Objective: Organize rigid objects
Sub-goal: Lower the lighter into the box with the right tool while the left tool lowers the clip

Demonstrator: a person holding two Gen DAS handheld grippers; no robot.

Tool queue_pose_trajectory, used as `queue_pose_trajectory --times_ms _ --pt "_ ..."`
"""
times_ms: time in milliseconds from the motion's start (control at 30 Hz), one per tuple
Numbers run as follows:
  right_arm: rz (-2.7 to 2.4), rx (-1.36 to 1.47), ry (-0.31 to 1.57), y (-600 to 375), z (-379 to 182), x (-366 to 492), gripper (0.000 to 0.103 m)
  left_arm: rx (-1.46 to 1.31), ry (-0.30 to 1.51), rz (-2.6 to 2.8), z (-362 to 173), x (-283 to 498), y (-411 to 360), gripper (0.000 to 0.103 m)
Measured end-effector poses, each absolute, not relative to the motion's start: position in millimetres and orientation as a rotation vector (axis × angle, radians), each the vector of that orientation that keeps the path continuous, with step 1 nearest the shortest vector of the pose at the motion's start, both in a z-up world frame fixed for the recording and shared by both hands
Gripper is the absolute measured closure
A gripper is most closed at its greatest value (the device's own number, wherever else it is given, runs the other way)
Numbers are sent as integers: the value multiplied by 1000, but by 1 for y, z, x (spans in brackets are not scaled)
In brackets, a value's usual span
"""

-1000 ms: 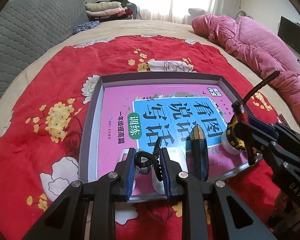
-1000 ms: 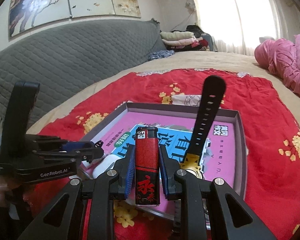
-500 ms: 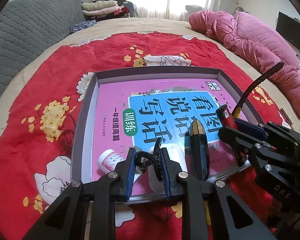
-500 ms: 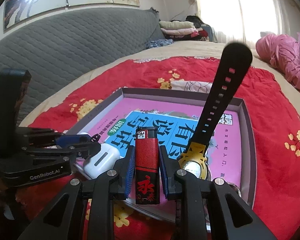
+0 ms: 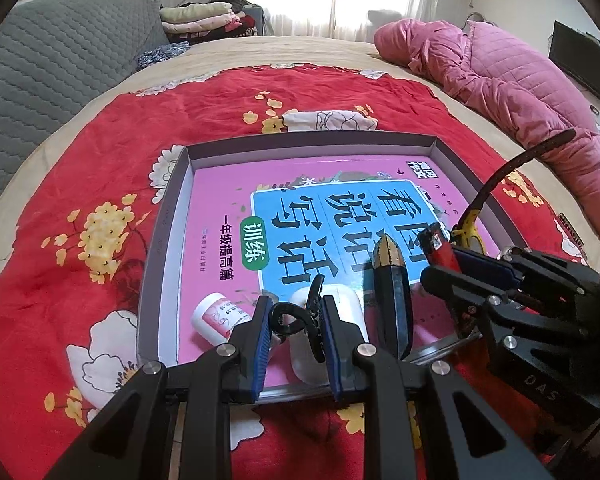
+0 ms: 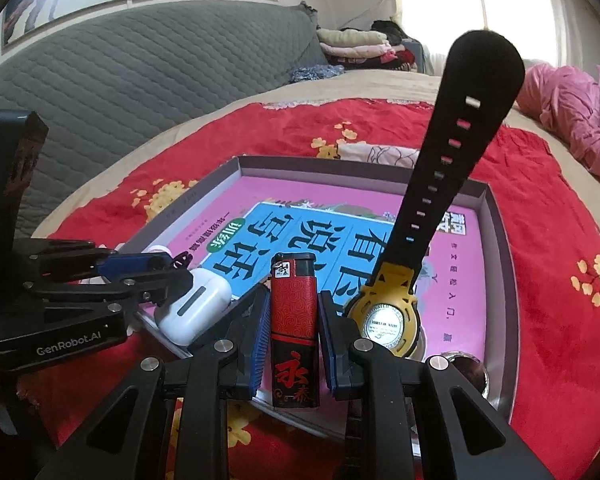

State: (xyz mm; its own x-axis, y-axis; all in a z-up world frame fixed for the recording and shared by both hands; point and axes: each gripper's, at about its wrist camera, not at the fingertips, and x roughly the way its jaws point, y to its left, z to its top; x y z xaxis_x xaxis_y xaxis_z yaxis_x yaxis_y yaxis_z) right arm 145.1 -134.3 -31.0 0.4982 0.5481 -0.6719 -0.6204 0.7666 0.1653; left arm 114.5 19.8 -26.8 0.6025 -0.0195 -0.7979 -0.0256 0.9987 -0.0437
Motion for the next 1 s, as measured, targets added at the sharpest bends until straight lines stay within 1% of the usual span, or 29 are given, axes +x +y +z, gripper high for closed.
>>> queue_pose_trajectory --times_ms 1000 --pt "695 -188 796 -127 -39 142 79 -28 936 64 -29 111 31 79"
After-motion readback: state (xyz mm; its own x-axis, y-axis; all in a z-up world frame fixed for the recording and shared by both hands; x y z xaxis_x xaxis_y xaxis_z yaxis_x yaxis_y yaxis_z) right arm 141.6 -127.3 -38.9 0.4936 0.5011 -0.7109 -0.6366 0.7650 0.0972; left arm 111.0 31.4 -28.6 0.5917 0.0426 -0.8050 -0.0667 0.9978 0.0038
